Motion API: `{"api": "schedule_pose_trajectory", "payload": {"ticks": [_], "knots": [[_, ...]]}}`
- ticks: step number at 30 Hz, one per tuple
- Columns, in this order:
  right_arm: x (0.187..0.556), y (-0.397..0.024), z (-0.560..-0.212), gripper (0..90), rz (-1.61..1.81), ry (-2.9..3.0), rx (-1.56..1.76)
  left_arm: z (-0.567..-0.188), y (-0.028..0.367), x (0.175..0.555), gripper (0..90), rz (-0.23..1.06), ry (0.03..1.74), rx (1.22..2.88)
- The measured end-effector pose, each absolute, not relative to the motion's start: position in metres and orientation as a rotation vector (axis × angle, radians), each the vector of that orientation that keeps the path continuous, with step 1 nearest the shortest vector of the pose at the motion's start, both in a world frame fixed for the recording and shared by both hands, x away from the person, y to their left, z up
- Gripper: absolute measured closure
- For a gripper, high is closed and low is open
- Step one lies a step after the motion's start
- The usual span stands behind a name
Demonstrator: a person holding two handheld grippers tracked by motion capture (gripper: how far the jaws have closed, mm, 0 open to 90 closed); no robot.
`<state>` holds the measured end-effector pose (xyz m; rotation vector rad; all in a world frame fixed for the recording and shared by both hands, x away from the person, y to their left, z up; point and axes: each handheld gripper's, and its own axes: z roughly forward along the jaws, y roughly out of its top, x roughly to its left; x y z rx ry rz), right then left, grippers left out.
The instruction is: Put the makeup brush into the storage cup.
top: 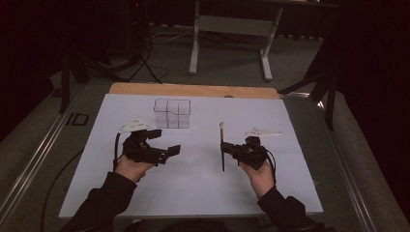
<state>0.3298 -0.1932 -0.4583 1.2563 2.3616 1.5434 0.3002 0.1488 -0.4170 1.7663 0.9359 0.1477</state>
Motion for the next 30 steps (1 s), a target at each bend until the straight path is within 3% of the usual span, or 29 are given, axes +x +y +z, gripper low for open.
{"api": "schedule_pose_trajectory", "payload": {"ticks": [13, 18, 19, 30], "knots": [[0.329, -0.192, -0.459, 83.3, 1.566, 2.358, 1.234, -0.413, 0.094, 0.328, 0.5, 0.080, 0.868, 1.801], [0.329, -0.193, -0.458, 83.3, 1.603, 2.345, 1.215, -0.415, 0.081, 0.331, 10.5, 0.085, 0.850, 1.771], [0.329, -0.193, -0.458, 83.3, 1.599, 2.344, 1.212, -0.417, 0.077, 0.332, 16.8, 0.077, 0.844, 1.746], [0.326, -0.193, -0.458, 83.3, 1.606, 2.336, 1.189, -0.427, 0.056, 0.338, 35.3, 0.057, 0.888, 1.745]]}}
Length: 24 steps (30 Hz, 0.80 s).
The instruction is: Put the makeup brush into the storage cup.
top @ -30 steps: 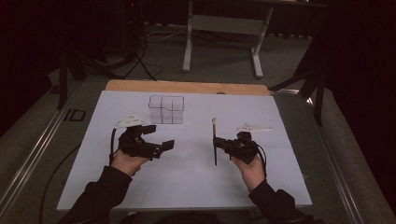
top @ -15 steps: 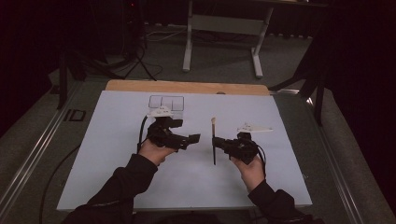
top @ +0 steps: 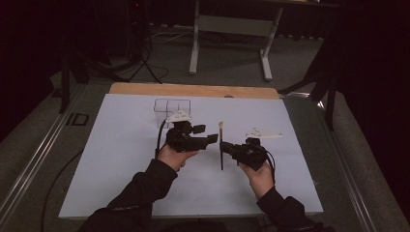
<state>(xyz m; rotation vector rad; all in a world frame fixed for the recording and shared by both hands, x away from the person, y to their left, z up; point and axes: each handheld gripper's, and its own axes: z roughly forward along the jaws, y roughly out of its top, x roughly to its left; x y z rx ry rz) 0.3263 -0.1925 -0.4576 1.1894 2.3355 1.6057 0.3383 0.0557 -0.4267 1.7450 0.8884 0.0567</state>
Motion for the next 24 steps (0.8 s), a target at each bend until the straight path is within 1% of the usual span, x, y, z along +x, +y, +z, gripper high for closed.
{"api": "schedule_pose_trajectory", "payload": {"ticks": [4, 5, 7, 8, 10, 11, 12, 14, 18, 19, 22, 23, 24], "knots": [[0.325, -0.192, -0.458, 83.3, 1.606, 2.340, 1.178, -0.432, 0.049, 0.339, 41.5, 0.045, 0.890, 1.753], [0.324, -0.191, -0.458, 83.3, 1.602, 2.340, 1.166, -0.433, 0.046, 0.340, 44.5, 0.030, 0.886, 1.752], [0.324, -0.190, -0.458, 83.3, 1.610, 2.347, 1.157, -0.434, 0.045, 0.340, 45.8, 0.027, 0.887, 1.755], [0.323, -0.189, -0.458, 83.3, 1.604, 2.347, 1.145, -0.435, 0.042, 0.341, 49.2, 0.016, 0.890, 1.755], [0.323, -0.188, -0.458, 83.3, 1.601, 2.355, 1.136, -0.436, 0.041, 0.342, 50.6, 0.017, 0.896, 1.758], [0.323, -0.187, -0.459, 83.3, 1.597, 2.352, 1.133, -0.437, 0.040, 0.342, 54.1, 0.009, 0.900, 1.748], [0.323, -0.187, -0.459, 83.3, 1.595, 2.360, 1.129, -0.437, 0.040, 0.343, 54.7, 0.003, 0.902, 1.745], [0.322, -0.187, -0.459, 83.3, 1.590, 2.360, 1.126, -0.438, 0.039, 0.343, 58.6, 0.019, 0.904, 1.739], [0.323, -0.186, -0.459, 83.4, 1.592, 2.370, 1.122, -0.442, 0.038, 0.346, 65.1, -0.022, 0.920, 1.726], [0.323, -0.186, -0.459, 83.4, 1.592, 2.370, 1.122, -0.443, 0.037, 0.347, 65.1, -0.025, 0.930, 1.720], [0.323, -0.185, -0.459, 83.4, 1.583, 2.374, 1.116, -0.443, 0.036, 0.348, 70.7, -0.026, 0.929, 1.721], [0.323, -0.185, -0.459, 83.4, 1.583, 2.374, 1.116, -0.443, 0.035, 0.349, 70.7, -0.038, 0.926, 1.716], [0.323, -0.185, -0.460, 83.3, 1.581, 2.379, 1.118, -0.444, 0.035, 0.349, 74.4, -0.053, 0.925, 1.710]]}}
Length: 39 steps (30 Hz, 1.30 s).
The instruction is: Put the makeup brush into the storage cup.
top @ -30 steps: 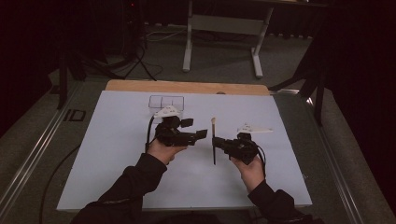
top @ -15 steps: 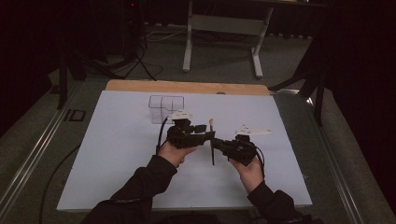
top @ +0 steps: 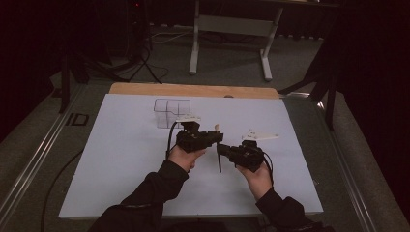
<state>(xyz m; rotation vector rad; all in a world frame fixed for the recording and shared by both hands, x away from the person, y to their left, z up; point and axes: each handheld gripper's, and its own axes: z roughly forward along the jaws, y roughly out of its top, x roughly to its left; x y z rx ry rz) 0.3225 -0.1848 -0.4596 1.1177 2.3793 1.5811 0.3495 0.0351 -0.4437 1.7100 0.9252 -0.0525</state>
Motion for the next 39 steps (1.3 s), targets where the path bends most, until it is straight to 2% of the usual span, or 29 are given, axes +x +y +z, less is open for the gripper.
{"api": "schedule_pose_trajectory", "payload": {"ticks": [2, 5, 16, 18, 19, 20, 21, 22, 23, 24, 26, 27, 29, 30, 31, 33, 39], "knots": [[0.322, -0.185, -0.460, 83.4, 1.578, 2.380, 1.119, -0.444, 0.035, 0.350, 80.8, -0.073, 0.926, 1.702], [0.322, -0.185, -0.460, 83.4, 1.577, 2.384, 1.120, -0.446, 0.037, 0.351, 83.0, -0.089, 0.929, 1.685], [0.322, -0.186, -0.457, 82.1, 1.616, 2.371, 1.085, -0.437, 0.034, 0.346, 83.9, -0.007, 0.874, 1.712], [0.323, -0.187, -0.458, 68.4, 1.619, 2.365, 1.068, -0.434, 0.034, 0.345, 83.9, 0.014, 0.861, 1.717], [0.321, -0.185, -0.460, 58.2, 1.587, 2.359, 1.048, -0.432, 0.033, 0.344, 83.9, 0.040, 0.855, 1.725], [0.321, -0.185, -0.460, 58.2, 1.587, 2.359, 1.048, -0.430, 0.033, 0.344, 83.9, 0.052, 0.840, 1.733], [0.321, -0.183, -0.461, 52.5, 1.571, 2.383, 1.055, -0.429, 0.033, 0.344, 83.9, 0.064, 0.834, 1.735], [0.321, -0.183, -0.461, 52.5, 1.571, 2.383, 1.055, -0.428, 0.033, 0.344, 83.9, 0.078, 0.832, 1.735], [0.322, -0.181, -0.462, 46.4, 1.558, 2.389, 1.046, -0.426, 0.034, 0.344, 83.9, 0.074, 0.835, 1.735], [0.322, -0.181, -0.462, 46.4, 1.558, 2.389, 1.046, -0.425, 0.034, 0.345, 83.9, 0.071, 0.840, 1.737], [0.322, -0.180, -0.462, 38.6, 1.541, 2.402, 1.039, -0.421, 0.037, 0.346, 83.9, 0.077, 0.823, 1.734], [0.322, -0.180, -0.462, 38.6, 1.541, 2.402, 1.039, -0.421, 0.037, 0.346, 83.9, 0.077, 0.823, 1.734], [0.322, -0.179, -0.462, 33.0, 1.529, 2.415, 1.032, -0.418, 0.038, 0.345, 83.9, 0.096, 0.816, 1.736], [0.322, -0.178, -0.463, 29.5, 1.524, 2.414, 1.032, -0.416, 0.041, 0.346, 83.9, 0.094, 0.815, 1.730], [0.322, -0.178, -0.464, 21.9, 1.521, 2.434, 1.020, -0.415, 0.042, 0.346, 83.9, 0.106, 0.819, 1.728], [0.322, -0.177, -0.465, 14.8, 1.518, 2.465, 0.998, -0.412, 0.045, 0.347, 83.9, 0.108, 0.821, 1.726], [0.321, -0.178, -0.467, 14.0, 1.469, 2.474, 0.978, -0.402, 0.054, 0.348, 83.9, 0.149, 0.825, 1.716]]}}
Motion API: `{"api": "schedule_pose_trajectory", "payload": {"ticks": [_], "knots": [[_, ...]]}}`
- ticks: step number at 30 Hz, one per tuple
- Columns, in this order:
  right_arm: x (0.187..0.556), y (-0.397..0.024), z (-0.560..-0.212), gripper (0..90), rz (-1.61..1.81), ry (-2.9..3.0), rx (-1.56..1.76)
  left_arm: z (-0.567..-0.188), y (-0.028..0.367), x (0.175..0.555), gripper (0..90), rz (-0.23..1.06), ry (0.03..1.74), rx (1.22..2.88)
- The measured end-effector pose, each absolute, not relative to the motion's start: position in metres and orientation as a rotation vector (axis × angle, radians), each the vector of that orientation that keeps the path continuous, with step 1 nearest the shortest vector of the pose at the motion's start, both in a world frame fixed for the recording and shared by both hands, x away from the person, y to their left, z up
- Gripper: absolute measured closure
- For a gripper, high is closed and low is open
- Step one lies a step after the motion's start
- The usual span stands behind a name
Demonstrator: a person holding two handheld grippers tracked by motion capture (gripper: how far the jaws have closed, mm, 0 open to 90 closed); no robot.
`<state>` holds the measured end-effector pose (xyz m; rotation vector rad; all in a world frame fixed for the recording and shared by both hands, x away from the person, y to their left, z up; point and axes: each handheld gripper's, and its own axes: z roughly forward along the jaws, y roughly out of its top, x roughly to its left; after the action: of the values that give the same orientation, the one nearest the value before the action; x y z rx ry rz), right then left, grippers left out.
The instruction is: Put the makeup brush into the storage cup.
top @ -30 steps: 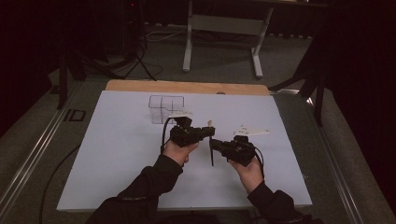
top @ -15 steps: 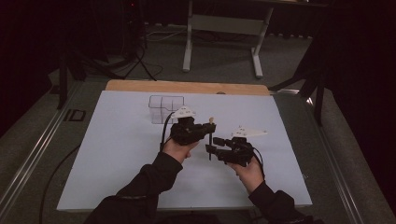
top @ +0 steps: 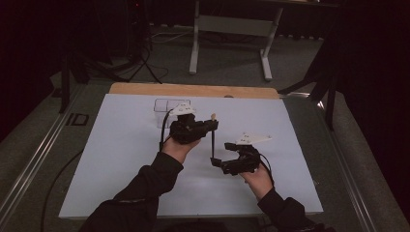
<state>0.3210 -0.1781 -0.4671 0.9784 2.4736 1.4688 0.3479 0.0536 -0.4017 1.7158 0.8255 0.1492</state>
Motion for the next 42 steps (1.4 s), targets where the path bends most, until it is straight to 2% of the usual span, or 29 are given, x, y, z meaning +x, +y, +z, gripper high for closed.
{"api": "schedule_pose_trajectory", "payload": {"ticks": [30, 42], "knots": [[0.305, -0.193, -0.467, 13.7, 1.411, 2.409, 0.888, -0.338, 0.132, 0.361, 83.9, 0.391, 0.880, 1.623], [0.299, -0.198, -0.466, 13.7, 1.406, 2.397, 0.861, -0.333, 0.156, 0.376, 83.8, 0.498, 0.913, 1.589]]}}
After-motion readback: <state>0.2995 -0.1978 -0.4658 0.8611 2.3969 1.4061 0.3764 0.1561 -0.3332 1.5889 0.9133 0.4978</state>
